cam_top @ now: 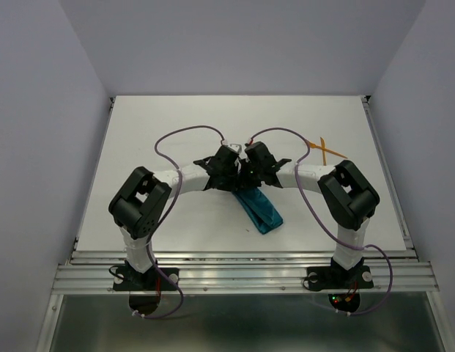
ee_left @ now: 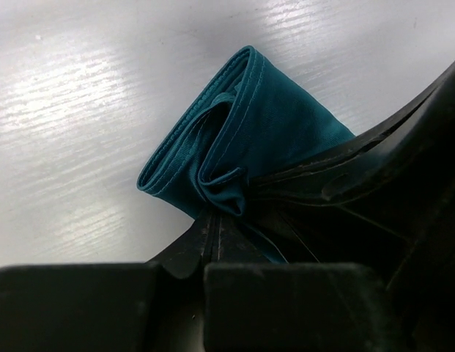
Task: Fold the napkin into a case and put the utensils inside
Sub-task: Stuff the top corner of the smaller-rectangle-folded napkin into the folded napkin.
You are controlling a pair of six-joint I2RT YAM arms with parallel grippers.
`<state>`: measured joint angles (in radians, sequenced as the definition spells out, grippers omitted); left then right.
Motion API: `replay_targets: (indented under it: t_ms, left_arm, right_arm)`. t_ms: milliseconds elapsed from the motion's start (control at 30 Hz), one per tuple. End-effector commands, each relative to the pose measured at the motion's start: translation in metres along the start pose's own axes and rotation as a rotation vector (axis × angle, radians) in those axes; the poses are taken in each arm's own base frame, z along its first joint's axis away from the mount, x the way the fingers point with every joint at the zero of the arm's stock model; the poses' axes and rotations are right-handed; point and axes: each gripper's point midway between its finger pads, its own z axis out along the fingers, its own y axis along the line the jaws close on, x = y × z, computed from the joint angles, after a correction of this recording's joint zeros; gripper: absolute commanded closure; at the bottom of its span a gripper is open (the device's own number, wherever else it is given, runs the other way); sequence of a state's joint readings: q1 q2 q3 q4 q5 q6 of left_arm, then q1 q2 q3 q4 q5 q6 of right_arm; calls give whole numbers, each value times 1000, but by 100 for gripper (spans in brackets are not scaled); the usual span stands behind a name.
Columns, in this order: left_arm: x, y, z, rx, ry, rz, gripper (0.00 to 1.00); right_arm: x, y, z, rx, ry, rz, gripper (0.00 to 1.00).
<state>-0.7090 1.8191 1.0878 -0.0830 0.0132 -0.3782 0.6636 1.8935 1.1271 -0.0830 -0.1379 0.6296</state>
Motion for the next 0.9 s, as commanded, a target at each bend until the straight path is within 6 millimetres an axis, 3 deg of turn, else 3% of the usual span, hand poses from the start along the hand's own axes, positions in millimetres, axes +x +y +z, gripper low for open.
replay_targets:
  t_ms: [0,100,200,400,567,867]
  left_arm:
    - [-8,-17,-21,68,-39,-42,96]
    - [-15,-14,-26,50,-66,-29,82]
    - [-24,-14,-29,42,-80,-1,77]
    - [-32,-1,-24,-43,-88,51,76]
    - [-32,-1,-22,-46,-80,70,78]
    - [-23,-6,-19,-28,-46,124,68]
  right_arm:
    - [-8,14,-5,-26,-33,-27,99]
    - [-8,14,-7,-27,-38,-25,99]
    - [-9,16,-10,-32,-42,-23,99]
    - [-6,15,-10,-37,-36,-4,99]
    - [-5,15,-11,-33,-37,2,99]
    - [-9,17,-10,-36,-47,4,99]
